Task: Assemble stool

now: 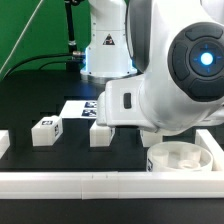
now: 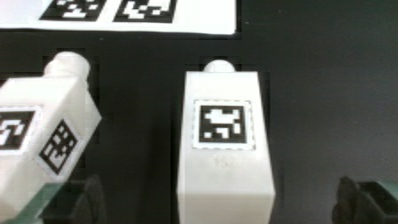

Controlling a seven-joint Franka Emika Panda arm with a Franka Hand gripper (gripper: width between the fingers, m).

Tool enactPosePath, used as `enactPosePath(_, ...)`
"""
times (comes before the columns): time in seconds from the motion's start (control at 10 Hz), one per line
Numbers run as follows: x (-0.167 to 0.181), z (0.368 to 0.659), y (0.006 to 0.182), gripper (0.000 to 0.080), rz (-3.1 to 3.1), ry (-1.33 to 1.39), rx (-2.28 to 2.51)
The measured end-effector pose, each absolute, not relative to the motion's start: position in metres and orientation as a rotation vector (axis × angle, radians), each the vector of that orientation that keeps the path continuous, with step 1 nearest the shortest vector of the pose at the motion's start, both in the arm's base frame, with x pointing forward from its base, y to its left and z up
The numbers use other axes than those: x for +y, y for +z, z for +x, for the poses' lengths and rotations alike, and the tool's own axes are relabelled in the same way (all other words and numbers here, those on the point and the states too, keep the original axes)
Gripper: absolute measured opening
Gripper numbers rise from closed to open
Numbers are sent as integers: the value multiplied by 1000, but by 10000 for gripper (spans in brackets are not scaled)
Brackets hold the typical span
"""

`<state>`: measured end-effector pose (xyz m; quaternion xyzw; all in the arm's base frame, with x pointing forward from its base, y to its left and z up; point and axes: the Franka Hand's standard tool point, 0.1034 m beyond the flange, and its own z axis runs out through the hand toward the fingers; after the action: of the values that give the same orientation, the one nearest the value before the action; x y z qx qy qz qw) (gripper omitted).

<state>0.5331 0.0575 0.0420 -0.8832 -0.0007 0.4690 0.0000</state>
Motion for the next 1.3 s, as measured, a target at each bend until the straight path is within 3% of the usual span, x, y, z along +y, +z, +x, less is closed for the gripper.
enactPosePath(0.1, 58, 532, 41, 649, -2774, 1477, -2)
enactPosePath(0.5, 64, 517, 9, 649, -2796, 1438, -7)
enactPosePath(0.9, 63, 508, 10, 649, -2768, 1492, -22)
enactPosePath(1.1, 63, 508, 10, 393, -2767, 1493, -22)
enactPosePath(1.2, 63, 507, 10, 336, -2767, 1493, -22)
enactPosePath(1.3, 63, 507, 10, 336, -2767, 1493, -22)
